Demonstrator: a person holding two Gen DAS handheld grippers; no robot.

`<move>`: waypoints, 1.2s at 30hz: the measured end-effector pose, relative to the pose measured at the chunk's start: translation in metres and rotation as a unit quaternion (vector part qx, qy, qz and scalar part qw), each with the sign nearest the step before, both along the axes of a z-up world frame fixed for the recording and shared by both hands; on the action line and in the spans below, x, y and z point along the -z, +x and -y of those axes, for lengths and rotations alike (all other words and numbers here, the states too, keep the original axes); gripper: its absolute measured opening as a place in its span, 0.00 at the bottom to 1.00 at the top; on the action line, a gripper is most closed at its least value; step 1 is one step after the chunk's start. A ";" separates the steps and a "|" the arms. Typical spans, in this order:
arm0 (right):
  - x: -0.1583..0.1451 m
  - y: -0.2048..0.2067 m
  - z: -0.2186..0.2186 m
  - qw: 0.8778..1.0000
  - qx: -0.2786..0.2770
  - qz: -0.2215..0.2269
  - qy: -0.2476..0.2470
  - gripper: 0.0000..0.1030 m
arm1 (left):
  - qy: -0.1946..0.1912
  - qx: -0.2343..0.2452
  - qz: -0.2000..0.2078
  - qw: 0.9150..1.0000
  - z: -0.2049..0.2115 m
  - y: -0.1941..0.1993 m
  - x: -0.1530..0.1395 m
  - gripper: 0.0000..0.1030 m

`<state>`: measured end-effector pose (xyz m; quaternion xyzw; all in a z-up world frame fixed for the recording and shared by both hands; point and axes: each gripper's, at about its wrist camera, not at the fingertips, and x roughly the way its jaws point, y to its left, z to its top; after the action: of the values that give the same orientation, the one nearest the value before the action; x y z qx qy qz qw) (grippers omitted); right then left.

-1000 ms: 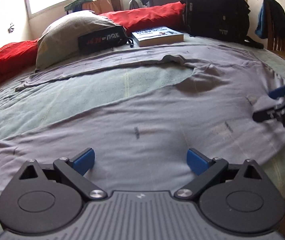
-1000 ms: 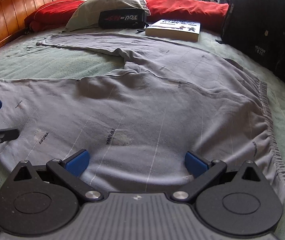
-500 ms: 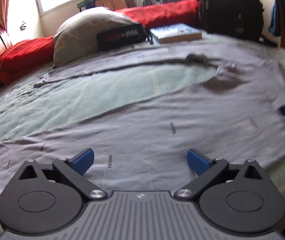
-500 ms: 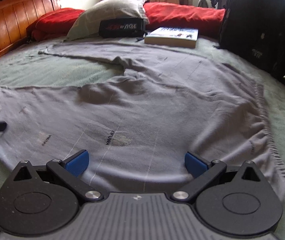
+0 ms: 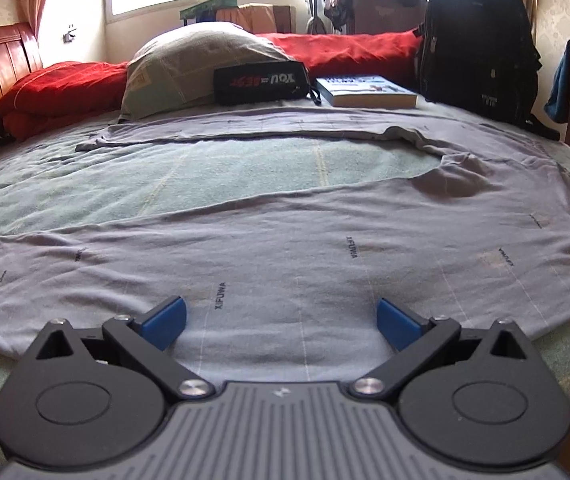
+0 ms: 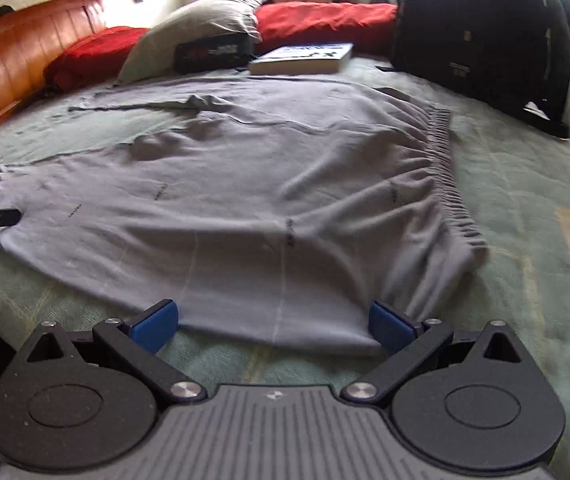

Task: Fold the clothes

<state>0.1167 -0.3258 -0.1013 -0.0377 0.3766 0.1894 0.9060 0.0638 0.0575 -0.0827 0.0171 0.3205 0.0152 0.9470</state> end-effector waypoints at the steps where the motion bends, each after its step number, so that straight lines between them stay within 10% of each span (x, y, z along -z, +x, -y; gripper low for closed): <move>1: -0.004 0.001 -0.004 1.000 0.004 0.006 0.001 1.00 | 0.003 0.001 0.004 1.000 0.001 -0.002 0.001 0.98; 27: 0.008 0.036 -0.030 0.997 0.072 0.007 -0.001 1.00 | 0.033 -0.023 0.035 0.999 0.000 -0.021 -0.003 0.98; 36: 0.012 0.029 -0.031 0.997 0.075 0.022 -0.001 1.00 | -0.022 -0.041 0.030 0.998 -0.039 -0.026 -0.021 0.98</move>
<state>0.1458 -0.2943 -0.1130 -0.0142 0.3581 0.1198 0.9259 0.0382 0.0964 -0.0622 -0.0172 0.2923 0.0478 0.9550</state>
